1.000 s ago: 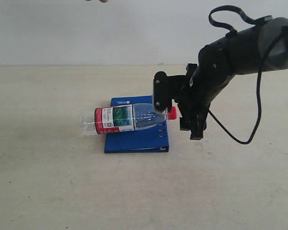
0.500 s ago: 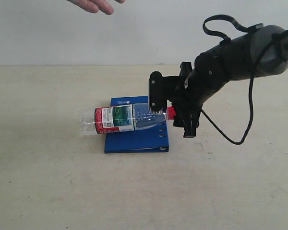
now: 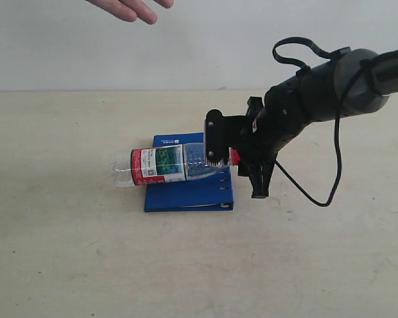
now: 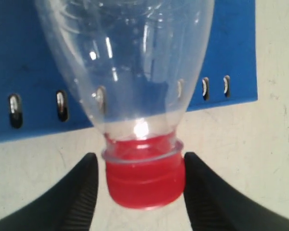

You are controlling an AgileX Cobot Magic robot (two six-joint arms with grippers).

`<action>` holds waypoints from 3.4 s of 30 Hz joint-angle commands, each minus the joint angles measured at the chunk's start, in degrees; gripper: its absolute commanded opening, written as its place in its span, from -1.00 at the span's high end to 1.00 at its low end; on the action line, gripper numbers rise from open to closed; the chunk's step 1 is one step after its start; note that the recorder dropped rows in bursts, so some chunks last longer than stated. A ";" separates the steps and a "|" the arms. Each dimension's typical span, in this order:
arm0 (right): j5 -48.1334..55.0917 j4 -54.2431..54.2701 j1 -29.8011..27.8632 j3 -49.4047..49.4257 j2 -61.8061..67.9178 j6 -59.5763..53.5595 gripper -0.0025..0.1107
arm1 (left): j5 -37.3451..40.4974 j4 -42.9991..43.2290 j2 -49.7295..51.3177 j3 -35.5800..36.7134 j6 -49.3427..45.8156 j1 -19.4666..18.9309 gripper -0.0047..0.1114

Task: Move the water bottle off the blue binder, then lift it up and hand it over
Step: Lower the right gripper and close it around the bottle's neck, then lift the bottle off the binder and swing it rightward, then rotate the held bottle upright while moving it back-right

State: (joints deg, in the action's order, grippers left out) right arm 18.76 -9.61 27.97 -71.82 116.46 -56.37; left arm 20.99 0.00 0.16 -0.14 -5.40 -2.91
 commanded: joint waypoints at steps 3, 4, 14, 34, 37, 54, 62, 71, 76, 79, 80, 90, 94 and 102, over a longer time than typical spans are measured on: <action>-0.28 0.11 -0.02 -0.14 -0.11 0.55 0.17 | -0.17 -0.59 -0.16 0.14 -0.19 0.16 0.84; -0.28 0.11 -0.02 -0.14 -0.11 0.54 0.17 | -0.17 -0.59 -0.16 0.14 -0.19 0.16 0.84; -0.20 1.85 -0.02 -0.14 -0.11 2.97 0.57 | -0.17 -0.59 -0.16 0.14 -0.19 0.16 0.84; 1.32 1.35 -4.46 -0.14 -11.47 8.42 0.96 | -0.17 -0.59 -0.16 0.14 -0.19 0.16 0.84; 2.77 1.35 -6.62 -0.14 -14.15 9.55 0.96 | -0.17 -0.59 -0.16 0.14 -0.19 0.16 0.84; -6.15 2.00 -14.30 -0.14 -18.47 23.67 0.96 | -0.17 -0.59 -0.16 0.14 -0.19 0.16 0.84; -13.69 3.15 -14.30 -0.14 -18.68 31.39 0.96 | -0.17 -0.59 -0.16 0.14 -0.19 0.16 0.84; -15.47 3.28 -14.19 -0.14 -18.68 35.34 0.87 | -0.17 -0.59 -0.16 0.14 -0.19 0.16 0.84; -17.54 10.84 -13.18 -0.65 -16.47 43.25 -0.01 | -0.17 -0.59 -0.16 0.14 -0.19 0.16 0.84; -15.81 12.49 -10.75 -6.26 -8.17 44.73 -0.02 | -0.17 -0.59 -0.16 0.14 -0.19 0.16 0.84; -15.70 12.49 -10.64 -8.60 -5.98 44.73 -0.02 | -0.17 -0.59 -0.16 0.14 -0.19 0.16 0.84; 7.43 14.75 -11.41 -41.91 19.07 48.96 -0.02 | -0.17 -0.59 -0.16 0.14 -0.19 0.16 0.84; 10.79 14.75 -11.41 -52.84 26.07 48.96 -0.02 | -0.17 -0.59 -0.16 0.14 -0.19 0.16 0.84; 14.91 10.96 -11.41 -61.45 33.14 48.73 -0.02 | -0.17 -0.59 -0.16 0.14 -0.19 0.16 0.84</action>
State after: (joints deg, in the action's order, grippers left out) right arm 32.66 3.23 16.80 -131.64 148.51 -7.37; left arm 20.99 0.00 0.16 -0.14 -5.40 -2.91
